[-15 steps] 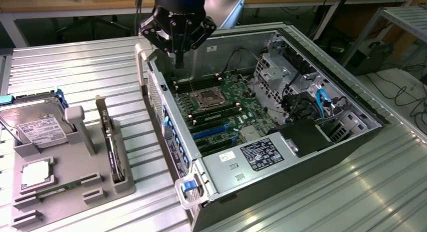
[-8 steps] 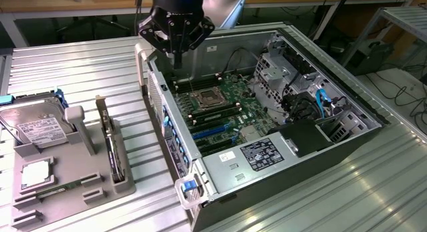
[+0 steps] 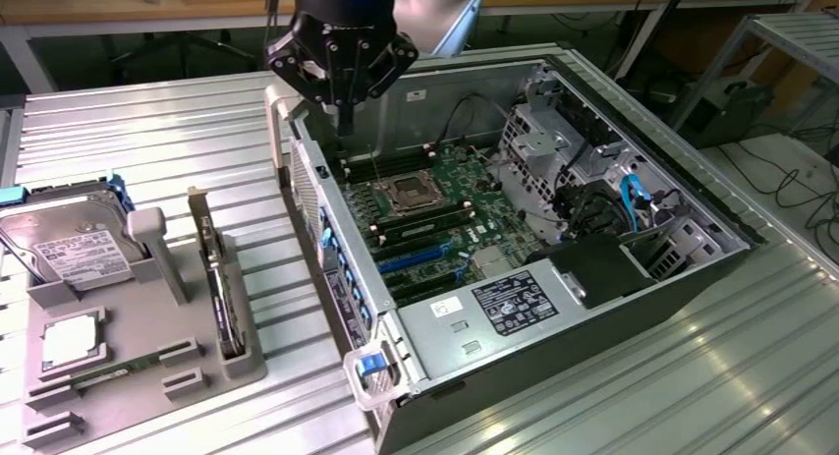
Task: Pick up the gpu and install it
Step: 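Reach for the gpu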
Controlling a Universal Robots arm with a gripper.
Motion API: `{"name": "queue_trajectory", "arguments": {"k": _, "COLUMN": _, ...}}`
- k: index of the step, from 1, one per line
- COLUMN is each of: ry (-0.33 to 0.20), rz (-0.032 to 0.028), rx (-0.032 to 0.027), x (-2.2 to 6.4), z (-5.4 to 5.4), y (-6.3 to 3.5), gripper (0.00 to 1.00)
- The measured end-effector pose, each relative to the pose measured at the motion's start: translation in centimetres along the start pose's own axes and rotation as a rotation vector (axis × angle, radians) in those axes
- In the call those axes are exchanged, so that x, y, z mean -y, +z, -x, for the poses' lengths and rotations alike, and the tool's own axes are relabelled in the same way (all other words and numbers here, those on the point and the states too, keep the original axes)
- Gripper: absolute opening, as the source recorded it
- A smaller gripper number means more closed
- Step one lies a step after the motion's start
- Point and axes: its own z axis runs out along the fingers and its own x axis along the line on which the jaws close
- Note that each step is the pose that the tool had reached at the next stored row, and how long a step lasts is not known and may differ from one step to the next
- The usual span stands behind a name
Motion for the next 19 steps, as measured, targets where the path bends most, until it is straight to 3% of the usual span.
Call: {"name": "queue_trajectory", "arguments": {"k": 19, "ry": 0.000, "rz": 0.0000, "rx": 0.0001, "x": 0.07, "z": -0.86, "y": -0.02, "gripper": 0.11}}
